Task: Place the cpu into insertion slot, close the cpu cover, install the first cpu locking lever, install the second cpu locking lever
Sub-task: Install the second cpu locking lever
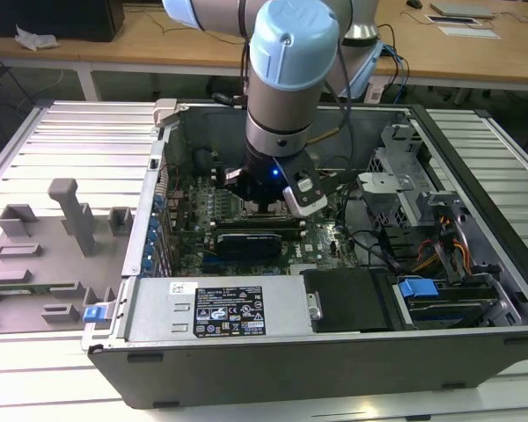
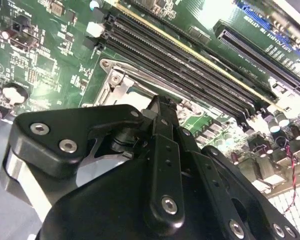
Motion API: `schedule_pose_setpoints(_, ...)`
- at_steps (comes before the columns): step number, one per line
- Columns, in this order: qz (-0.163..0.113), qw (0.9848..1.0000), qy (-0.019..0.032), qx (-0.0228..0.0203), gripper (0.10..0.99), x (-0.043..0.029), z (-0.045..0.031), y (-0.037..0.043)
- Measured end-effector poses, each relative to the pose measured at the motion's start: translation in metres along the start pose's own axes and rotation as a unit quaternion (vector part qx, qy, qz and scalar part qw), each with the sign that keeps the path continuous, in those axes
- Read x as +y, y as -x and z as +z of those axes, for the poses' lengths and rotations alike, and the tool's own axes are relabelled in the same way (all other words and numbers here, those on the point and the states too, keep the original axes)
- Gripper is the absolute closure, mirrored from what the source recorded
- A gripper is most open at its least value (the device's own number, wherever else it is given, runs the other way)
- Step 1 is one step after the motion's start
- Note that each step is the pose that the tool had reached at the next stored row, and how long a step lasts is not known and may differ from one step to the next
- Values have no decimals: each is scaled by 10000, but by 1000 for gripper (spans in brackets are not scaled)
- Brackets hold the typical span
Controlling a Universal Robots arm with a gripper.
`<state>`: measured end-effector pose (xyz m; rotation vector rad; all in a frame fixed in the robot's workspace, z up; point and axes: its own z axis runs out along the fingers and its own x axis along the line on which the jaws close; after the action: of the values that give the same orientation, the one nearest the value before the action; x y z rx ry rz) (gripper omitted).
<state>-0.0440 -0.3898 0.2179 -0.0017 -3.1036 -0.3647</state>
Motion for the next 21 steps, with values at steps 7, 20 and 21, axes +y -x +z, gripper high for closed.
schedule_pose_setpoints(7,13,9981,-620,9,980,177,41,0)
schedule_pose_setpoints(20,-20,9980,-625,-46,980,540,-82,-3)
schedule_pose_setpoints(21,-20,9980,-627,-47,980,551,-114,-3)
